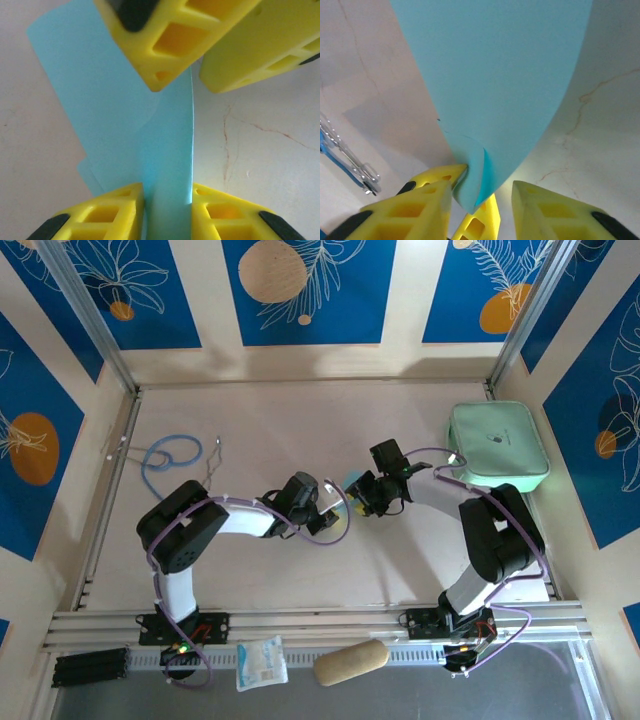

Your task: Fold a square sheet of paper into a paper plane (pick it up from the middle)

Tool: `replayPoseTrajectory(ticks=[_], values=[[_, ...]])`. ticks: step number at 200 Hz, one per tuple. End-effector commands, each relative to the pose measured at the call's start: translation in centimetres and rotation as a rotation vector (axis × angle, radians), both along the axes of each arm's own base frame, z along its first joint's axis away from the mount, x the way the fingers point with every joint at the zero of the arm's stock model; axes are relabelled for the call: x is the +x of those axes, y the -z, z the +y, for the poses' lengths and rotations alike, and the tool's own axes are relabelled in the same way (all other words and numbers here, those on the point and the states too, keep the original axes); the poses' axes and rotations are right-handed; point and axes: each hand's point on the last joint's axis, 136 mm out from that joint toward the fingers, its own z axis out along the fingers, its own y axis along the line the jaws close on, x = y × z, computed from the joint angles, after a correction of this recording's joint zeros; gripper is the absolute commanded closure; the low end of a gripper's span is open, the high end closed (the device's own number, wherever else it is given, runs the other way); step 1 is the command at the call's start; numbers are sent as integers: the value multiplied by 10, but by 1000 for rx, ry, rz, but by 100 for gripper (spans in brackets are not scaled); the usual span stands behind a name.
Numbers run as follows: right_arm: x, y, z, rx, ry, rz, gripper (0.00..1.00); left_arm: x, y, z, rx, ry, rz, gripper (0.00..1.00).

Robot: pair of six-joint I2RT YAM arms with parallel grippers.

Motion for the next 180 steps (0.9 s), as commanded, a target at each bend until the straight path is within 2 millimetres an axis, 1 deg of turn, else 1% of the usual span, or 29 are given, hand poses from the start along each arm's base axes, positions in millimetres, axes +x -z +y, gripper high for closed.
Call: replayPoseTrajectory(ticks=[1,20,48,68,96,108,125,148,180], values=[[-4,3,-2,-17,-5,49,57,-1,1,-7,-9,17,-3,73],[-1,6,-1,-21,-11,57,54,-1,2,-6,-5,19,-5,73],[3,12,3,-20,-19,76,55,-2,3,-5,0,19,-6,73],[3,16,4,-15,-22,94,61,-2,2,-5,-1,21,-6,72],[4,17,3,-20,-30,91,76,-5,-2,-3,-5,22,-1,70],[4,17,2,-24,-32,91,82,-6,-7,-2,-7,21,4,69],[2,18,2,-24,-33,94,88,-9,-17,-3,-15,24,19,65],[1,21,1,-26,-30,99,90,-12,-24,0,0,16,47,63],[1,20,1,-23,-29,98,91,-15,-20,3,24,15,76,63]])
